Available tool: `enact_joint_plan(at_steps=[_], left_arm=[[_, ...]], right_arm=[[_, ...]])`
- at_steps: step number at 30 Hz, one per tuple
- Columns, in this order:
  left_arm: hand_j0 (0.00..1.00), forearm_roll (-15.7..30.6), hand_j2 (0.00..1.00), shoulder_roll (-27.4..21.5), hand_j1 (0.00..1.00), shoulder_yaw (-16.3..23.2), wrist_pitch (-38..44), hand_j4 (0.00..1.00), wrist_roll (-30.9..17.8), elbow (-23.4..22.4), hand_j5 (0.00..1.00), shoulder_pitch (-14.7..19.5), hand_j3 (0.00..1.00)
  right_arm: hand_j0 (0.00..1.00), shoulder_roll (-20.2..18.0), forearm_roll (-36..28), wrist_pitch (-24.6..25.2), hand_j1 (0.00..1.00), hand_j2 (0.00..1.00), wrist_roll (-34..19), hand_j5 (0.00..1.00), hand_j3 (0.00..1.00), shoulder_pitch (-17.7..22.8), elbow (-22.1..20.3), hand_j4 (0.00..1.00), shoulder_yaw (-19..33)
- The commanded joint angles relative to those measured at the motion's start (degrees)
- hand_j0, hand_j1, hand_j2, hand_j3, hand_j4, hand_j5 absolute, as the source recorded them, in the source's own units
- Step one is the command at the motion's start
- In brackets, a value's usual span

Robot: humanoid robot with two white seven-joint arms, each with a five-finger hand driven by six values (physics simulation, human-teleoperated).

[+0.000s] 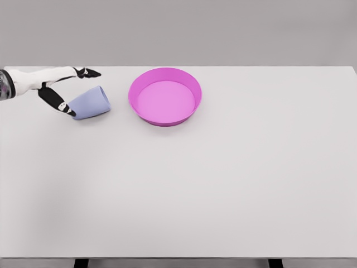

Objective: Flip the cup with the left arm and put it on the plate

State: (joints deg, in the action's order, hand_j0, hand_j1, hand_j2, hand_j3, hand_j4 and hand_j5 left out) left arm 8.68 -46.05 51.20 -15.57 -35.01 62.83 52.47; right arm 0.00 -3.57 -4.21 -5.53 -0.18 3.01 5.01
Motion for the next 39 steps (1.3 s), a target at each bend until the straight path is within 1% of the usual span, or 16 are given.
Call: enact_joint_plan(at_steps=[1, 4, 10, 13, 20, 22, 24, 39], left_arm=[[1.0, 0.3, 1.0, 1.0, 1.0, 0.8, 3.4, 1.0, 0.0, -0.2, 1.0, 0.0, 1.0], [1.0, 0.3, 1.0, 2.2, 1.0, 0.8, 5.6, 1.0, 0.0, -0.1, 1.0, 0.4, 1.0], [1.0, 0.3, 1.0, 3.0, 1.0, 0.9, 5.7, 1.0, 0.0, -0.1, 1.0, 0.5, 1.0], [1.0, 0.3, 1.0, 4.7, 1.0, 1.2, 5.7, 1.0, 0.0, -0.2, 1.0, 0.5, 1.0], [1.0, 0.3, 1.0, 5.9, 1.0, 1.6, 6.8, 1.0, 0.0, -1.3, 1.0, 0.6, 1.0], [1.0, 0.3, 1.0, 6.2, 1.0, 1.6, 7.7, 1.0, 0.0, -2.3, 1.0, 0.6, 1.0], [1.0, 0.3, 1.0, 7.3, 1.0, 1.6, 7.7, 1.0, 0.0, -4.4, 1.0, 0.6, 1.0], [1.0, 0.5, 1.0, 6.6, 1.0, 1.6, 7.2, 1.0, 0.0, -4.5, 1.0, 0.4, 1.0]], right_arm=[[1.0, 0.0, 0.0, 0.0, 1.0, 1.0, 0.0, 1.0, 1.0, 0.0, 0.0, 1.0, 0.0], [1.0, 0.0, 0.0, 0.0, 1.0, 1.0, 0.0, 1.0, 1.0, 0.0, 0.0, 1.0, 0.0], [1.0, 0.0, 0.0, 0.0, 1.0, 1.0, 0.0, 1.0, 1.0, 0.0, 0.0, 1.0, 0.0], [1.0, 0.0, 0.0, 0.0, 1.0, 1.0, 0.0, 1.0, 1.0, 0.0, 0.1, 1.0, 0.0], [1.0, 0.0, 0.1, 0.0, 1.0, 1.0, 0.0, 1.0, 1.0, 0.0, 0.1, 1.0, 0.0], [1.0, 0.0, 0.0, 0.0, 1.0, 1.0, 0.0, 1.0, 1.0, 0.0, 0.0, 1.0, 0.0], [1.0, 0.0, 0.0, 0.0, 1.0, 1.0, 0.0, 1.0, 1.0, 0.0, 0.0, 1.0, 0.0], [1.0, 0.0, 0.0, 0.0, 1.0, 1.0, 0.0, 1.0, 1.0, 0.0, 0.0, 1.0, 0.0]])
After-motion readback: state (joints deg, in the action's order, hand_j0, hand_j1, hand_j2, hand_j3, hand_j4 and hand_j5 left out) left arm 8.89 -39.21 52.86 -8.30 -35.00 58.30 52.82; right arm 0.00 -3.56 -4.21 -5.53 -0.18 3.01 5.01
